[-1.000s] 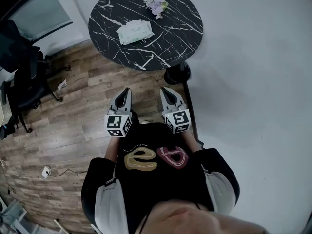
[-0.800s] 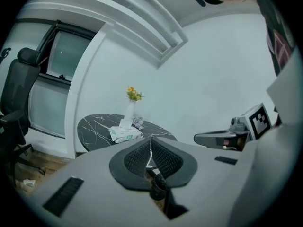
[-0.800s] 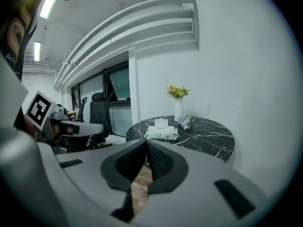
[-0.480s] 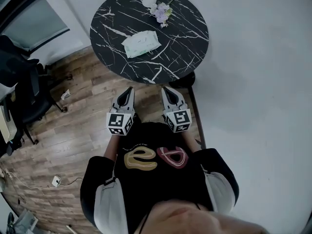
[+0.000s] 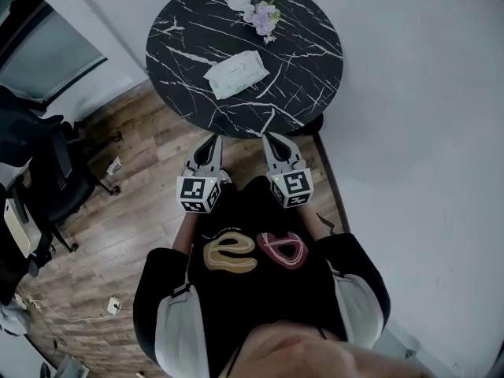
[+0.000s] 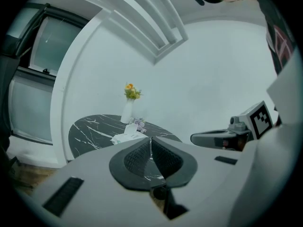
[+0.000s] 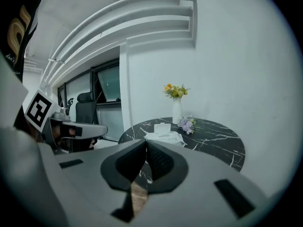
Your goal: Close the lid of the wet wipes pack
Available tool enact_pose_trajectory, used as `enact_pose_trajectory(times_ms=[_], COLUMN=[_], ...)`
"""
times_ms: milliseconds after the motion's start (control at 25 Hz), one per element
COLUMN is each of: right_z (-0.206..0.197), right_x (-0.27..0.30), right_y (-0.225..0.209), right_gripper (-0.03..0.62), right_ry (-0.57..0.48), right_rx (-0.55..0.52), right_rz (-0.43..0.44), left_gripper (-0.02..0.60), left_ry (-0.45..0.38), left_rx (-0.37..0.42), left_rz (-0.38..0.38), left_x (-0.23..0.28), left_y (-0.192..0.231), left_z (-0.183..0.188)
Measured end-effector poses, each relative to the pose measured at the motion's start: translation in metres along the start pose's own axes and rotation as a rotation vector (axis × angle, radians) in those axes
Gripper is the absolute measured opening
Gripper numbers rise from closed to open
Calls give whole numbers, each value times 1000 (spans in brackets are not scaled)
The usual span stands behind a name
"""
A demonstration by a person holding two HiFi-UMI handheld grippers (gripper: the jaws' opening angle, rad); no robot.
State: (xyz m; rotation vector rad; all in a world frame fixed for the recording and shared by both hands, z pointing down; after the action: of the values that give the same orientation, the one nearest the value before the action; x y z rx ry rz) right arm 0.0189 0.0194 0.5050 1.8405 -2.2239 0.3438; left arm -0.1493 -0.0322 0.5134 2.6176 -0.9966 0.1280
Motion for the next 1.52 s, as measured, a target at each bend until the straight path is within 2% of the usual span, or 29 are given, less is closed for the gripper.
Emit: enact_pose_trajectory(times_ms=[240, 480, 920, 1520], right_z=[6, 13, 42, 75], right_x=[11, 21, 84, 160], right_y=[-2, -20, -66, -122], right_gripper=[12, 12, 12, 12], right_ry=[-3, -2, -8, -12], right_rx=[-6, 28, 19, 12], right_rz=[-24, -29, 48, 175], left_gripper=[25, 25, 25, 25], left_ry=[-21, -6, 15, 50], left_rx=[-10, -22, -37, -58], left_rz=[10, 35, 158, 272], left_x=[4, 15, 54, 114], left_y=[17, 22, 48, 59], left_z=[7, 11, 24, 30])
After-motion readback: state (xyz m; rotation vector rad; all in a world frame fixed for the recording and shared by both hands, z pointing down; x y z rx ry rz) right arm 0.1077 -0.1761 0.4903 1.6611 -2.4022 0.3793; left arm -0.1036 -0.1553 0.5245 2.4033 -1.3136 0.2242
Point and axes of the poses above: the fingertips, and each gripper's own axes: x forward along the fingers, y to its left, z out of its top, the point moved 5 cm from there along -x, backward along the fingers, and after that the axes turned 3 degrees about -z, right-handed, at the moved point
